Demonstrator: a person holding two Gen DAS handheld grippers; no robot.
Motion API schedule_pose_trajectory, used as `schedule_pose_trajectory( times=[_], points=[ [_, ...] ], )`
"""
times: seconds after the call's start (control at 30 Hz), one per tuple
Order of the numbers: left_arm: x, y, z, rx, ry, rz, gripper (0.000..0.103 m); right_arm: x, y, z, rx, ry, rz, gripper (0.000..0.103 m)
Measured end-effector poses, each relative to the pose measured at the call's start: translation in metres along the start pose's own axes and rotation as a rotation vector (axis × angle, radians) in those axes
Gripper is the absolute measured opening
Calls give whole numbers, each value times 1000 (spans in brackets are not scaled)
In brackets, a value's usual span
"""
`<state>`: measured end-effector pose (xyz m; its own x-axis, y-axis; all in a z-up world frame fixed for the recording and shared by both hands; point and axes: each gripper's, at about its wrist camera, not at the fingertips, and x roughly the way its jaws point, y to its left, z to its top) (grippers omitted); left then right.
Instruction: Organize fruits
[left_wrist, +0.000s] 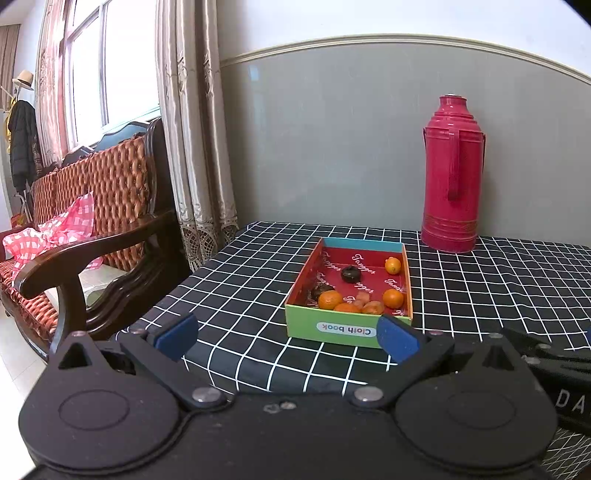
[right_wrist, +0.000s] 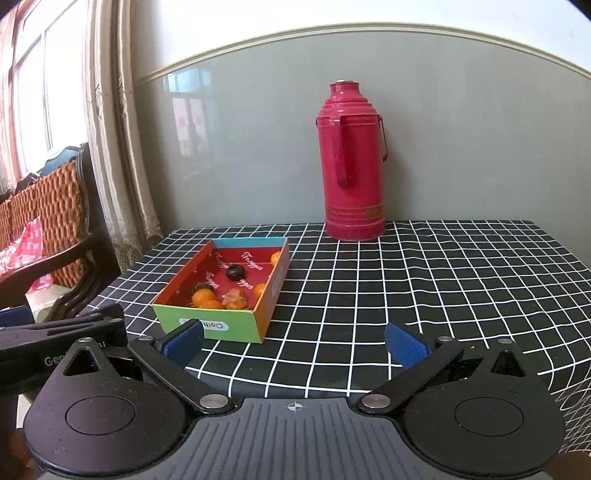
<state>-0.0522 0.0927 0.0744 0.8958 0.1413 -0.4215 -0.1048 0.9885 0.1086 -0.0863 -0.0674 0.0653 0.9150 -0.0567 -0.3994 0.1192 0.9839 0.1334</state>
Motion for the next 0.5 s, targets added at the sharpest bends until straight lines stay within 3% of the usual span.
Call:
schedule_pose_trajectory(
  times=[0.5],
  points=[
    [2,-1,3,-4,2,-12,97,1,-2,4,-5,-3,-2,103]
  ],
)
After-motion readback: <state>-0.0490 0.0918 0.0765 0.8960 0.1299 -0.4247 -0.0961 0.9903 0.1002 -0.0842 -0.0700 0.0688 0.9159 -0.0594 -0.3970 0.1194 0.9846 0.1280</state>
